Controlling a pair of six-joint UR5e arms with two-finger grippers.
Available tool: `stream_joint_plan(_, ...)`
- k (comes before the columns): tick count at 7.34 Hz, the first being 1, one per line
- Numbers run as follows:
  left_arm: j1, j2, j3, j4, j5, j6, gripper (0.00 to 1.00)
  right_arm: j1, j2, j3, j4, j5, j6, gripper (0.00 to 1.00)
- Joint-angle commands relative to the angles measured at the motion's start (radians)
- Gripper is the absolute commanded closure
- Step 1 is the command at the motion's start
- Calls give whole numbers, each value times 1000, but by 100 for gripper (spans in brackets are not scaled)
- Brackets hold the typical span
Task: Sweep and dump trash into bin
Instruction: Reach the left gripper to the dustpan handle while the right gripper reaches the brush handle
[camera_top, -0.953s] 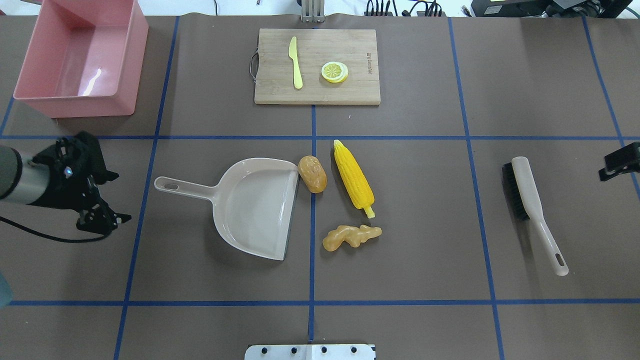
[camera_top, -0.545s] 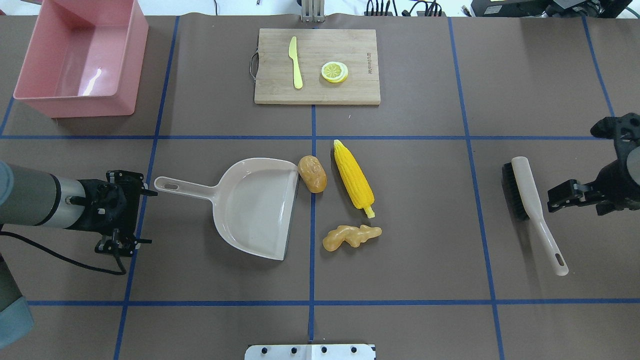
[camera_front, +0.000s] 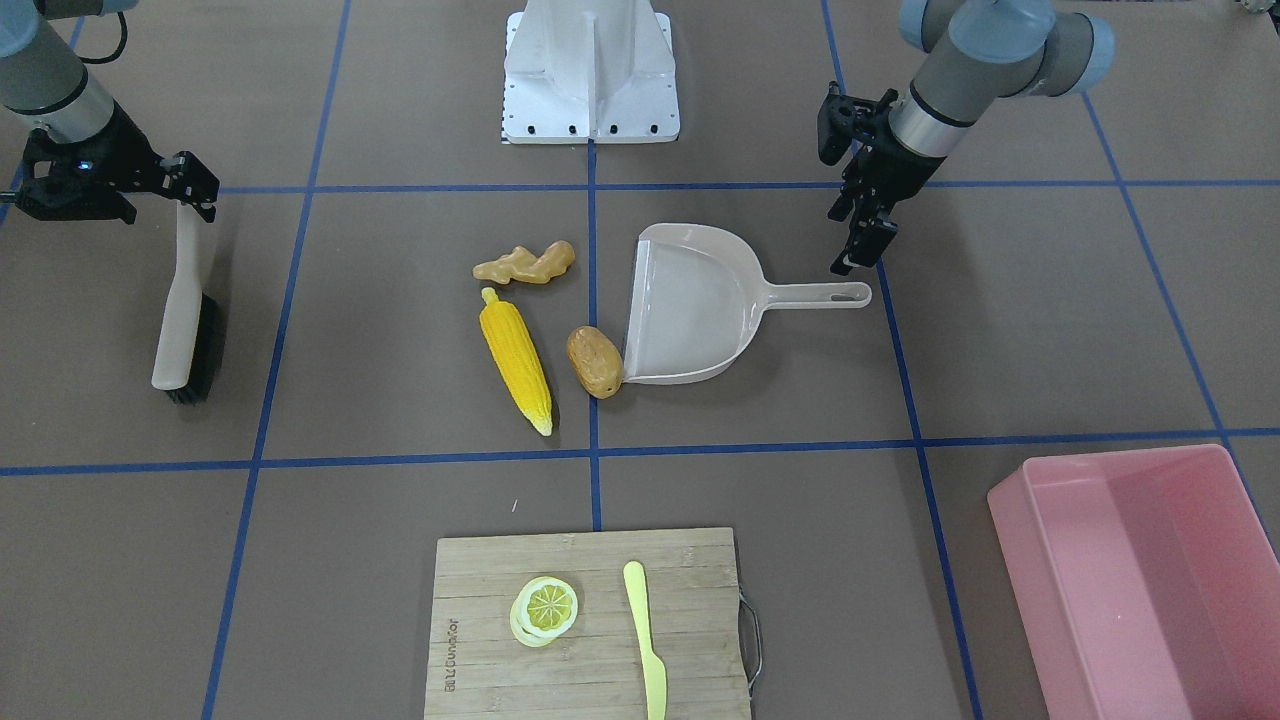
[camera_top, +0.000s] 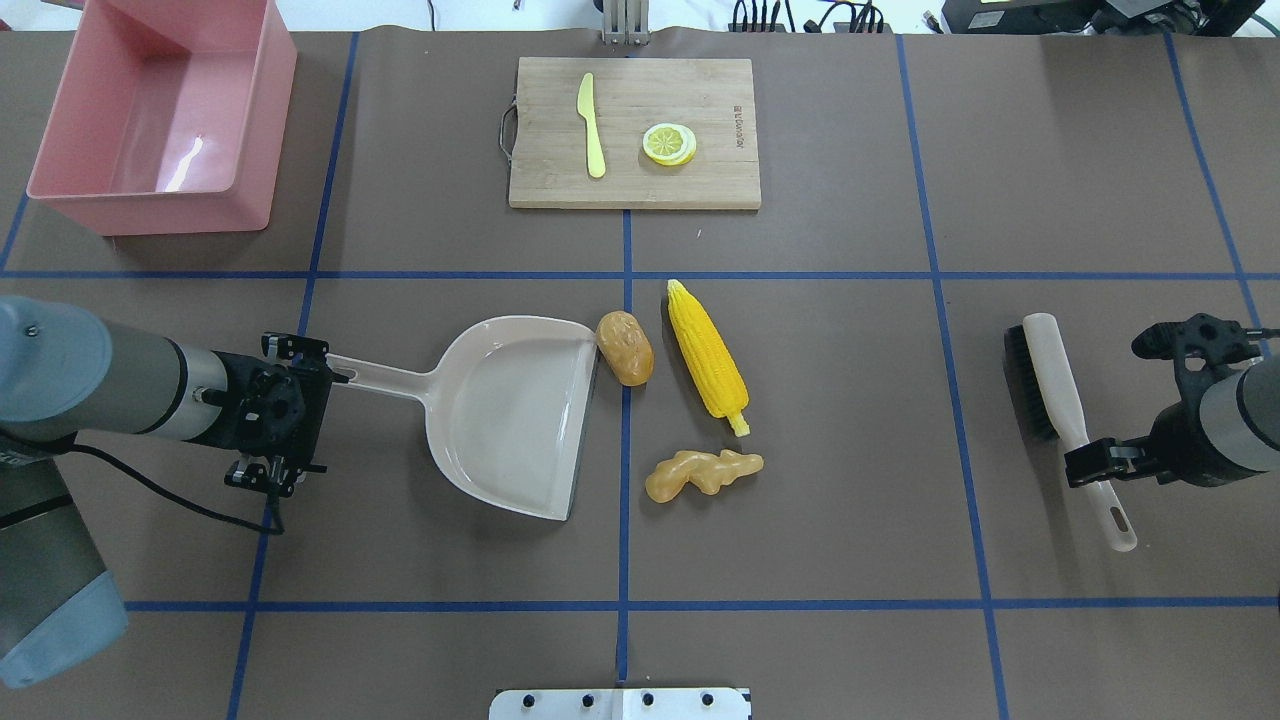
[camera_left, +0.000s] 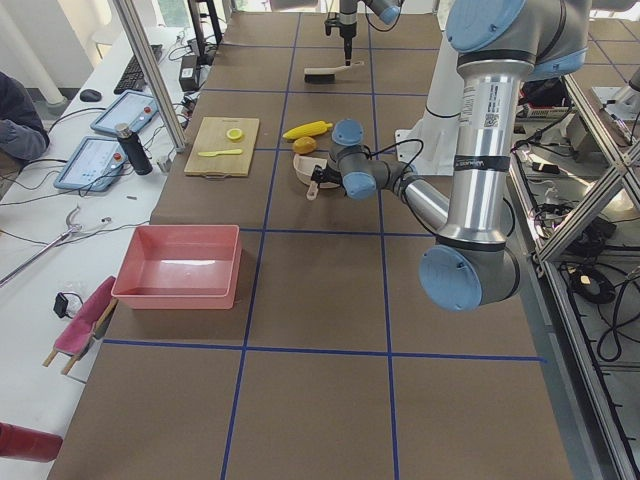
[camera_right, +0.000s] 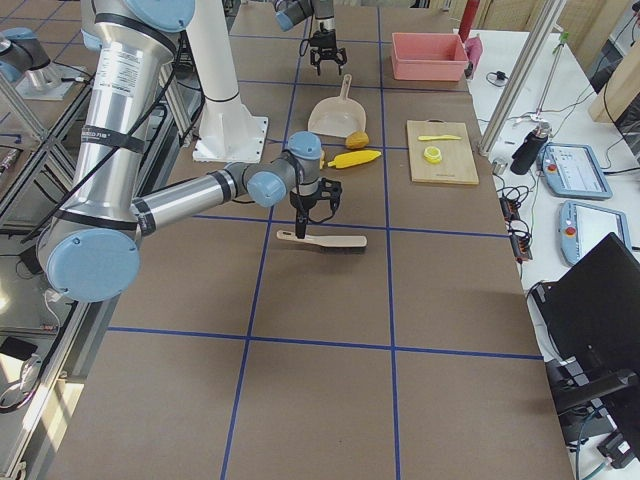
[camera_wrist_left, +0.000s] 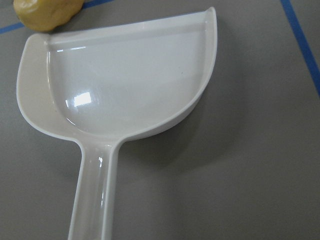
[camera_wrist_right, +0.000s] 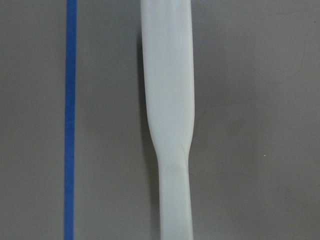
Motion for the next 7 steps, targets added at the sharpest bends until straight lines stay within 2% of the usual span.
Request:
stream_joint_plan(1,-37,-49,10,97,2,2,1,-79,-7,-20,30,-73,13,0)
stream_joint_plan(2,-38,-88,21,99,4,0,1,-87,-6,-27,30,-76,13,0)
stream_joint_plan(3,-37,-124,61,110,25,-17,1,-90,-4,-27,30,-85,13,5)
stream_joint_plan(4,-35,-127,67,110,28,-23,1,-90,-3,-29,28,-90,13,18)
stream_joint_plan(5,-35,-124,73,111,28,-23,1,-88,-4,-27,30,-87,13,36)
stream_joint_plan(7,-24,-130,69,178,28,-23,1,-88,-4,-29,28,-108,2,65)
